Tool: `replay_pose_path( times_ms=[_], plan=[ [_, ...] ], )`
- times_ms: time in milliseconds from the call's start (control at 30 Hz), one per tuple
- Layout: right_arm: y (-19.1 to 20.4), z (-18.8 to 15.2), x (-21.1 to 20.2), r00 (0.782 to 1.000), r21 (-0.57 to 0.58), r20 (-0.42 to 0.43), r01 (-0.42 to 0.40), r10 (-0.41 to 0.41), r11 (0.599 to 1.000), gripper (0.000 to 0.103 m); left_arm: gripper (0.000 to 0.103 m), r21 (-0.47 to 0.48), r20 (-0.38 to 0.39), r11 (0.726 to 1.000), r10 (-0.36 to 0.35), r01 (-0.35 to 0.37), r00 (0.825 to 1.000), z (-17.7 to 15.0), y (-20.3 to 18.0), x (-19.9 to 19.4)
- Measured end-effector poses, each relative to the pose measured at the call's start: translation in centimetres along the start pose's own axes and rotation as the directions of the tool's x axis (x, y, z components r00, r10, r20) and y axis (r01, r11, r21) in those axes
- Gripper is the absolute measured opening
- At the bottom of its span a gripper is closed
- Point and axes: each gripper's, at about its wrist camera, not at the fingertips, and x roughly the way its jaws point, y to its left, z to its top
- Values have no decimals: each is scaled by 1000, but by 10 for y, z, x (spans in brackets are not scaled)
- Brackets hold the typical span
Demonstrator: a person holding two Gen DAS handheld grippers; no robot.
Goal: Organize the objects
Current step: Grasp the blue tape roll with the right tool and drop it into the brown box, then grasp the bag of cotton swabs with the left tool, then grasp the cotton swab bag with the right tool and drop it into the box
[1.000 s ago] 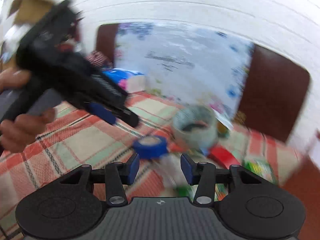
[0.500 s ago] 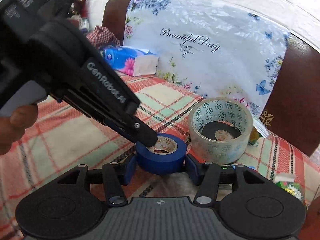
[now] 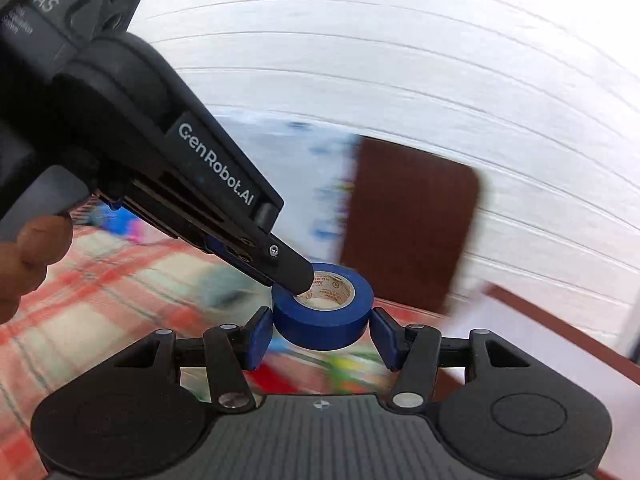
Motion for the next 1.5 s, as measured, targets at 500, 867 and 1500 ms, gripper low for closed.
replay_pose_path(
  times_ms=[500,867,1500],
  plan=[
    [-101,-42,7,985,223,-85,165,-149,961,58,26,105,-88,994,-22,31,996,1,-74,90],
    [-10,-36,-11,996,164,-30,-76,82,984,58,26,-76,-9,972,224,-224,975,-36,40,-19],
    [108,-38,69,956,-116,-246,-191,158,975,57,40,-551,-151,828,29,-109,988,-87,167,9]
  ],
)
